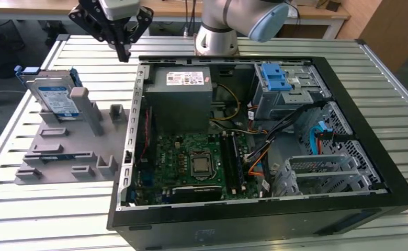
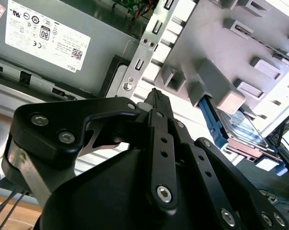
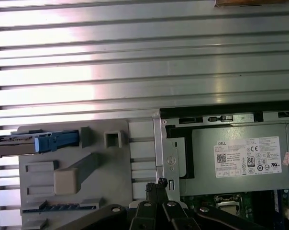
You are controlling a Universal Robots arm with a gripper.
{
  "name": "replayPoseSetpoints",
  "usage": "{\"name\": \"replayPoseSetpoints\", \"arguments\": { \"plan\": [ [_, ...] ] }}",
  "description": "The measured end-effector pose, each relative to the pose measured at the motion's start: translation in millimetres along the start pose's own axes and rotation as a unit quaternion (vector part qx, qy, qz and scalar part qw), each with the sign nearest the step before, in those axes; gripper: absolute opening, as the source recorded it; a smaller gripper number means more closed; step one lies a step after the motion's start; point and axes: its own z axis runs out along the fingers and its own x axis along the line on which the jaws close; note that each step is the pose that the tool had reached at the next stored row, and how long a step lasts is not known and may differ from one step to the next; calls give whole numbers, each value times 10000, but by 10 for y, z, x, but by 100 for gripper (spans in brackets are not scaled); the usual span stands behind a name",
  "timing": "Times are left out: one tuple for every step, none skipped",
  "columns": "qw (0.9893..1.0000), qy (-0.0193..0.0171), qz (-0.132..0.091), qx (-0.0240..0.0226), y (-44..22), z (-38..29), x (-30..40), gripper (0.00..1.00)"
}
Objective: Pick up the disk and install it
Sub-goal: 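Reach for the disk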
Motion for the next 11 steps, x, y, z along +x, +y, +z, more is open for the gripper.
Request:
{"name": "replayPoseSetpoints", "arguments": {
  "plan": [
    [10000, 0, 0, 0, 0, 1, 9, 11],
    [10000, 0, 0, -1, 2, 1, 19, 11],
    [10000, 0, 0, 0, 3, 2, 30, 11],
    [10000, -1, 0, -1, 5, 3, 41, 11],
    [10000, -1, 0, -1, 8, 3, 52, 11],
    [10000, 0, 0, -1, 11, 4, 63, 11],
    [10000, 0, 0, 0, 16, 4, 76, 11],
    [10000, 0, 0, 0, 21, 5, 90, 11],
    [10000, 0, -1, 0, 28, 5, 104, 11],
    [10000, 0, 0, 0, 34, 6, 117, 11],
    [10000, 0, -1, 0, 40, 7, 130, 11]
  ]
}}
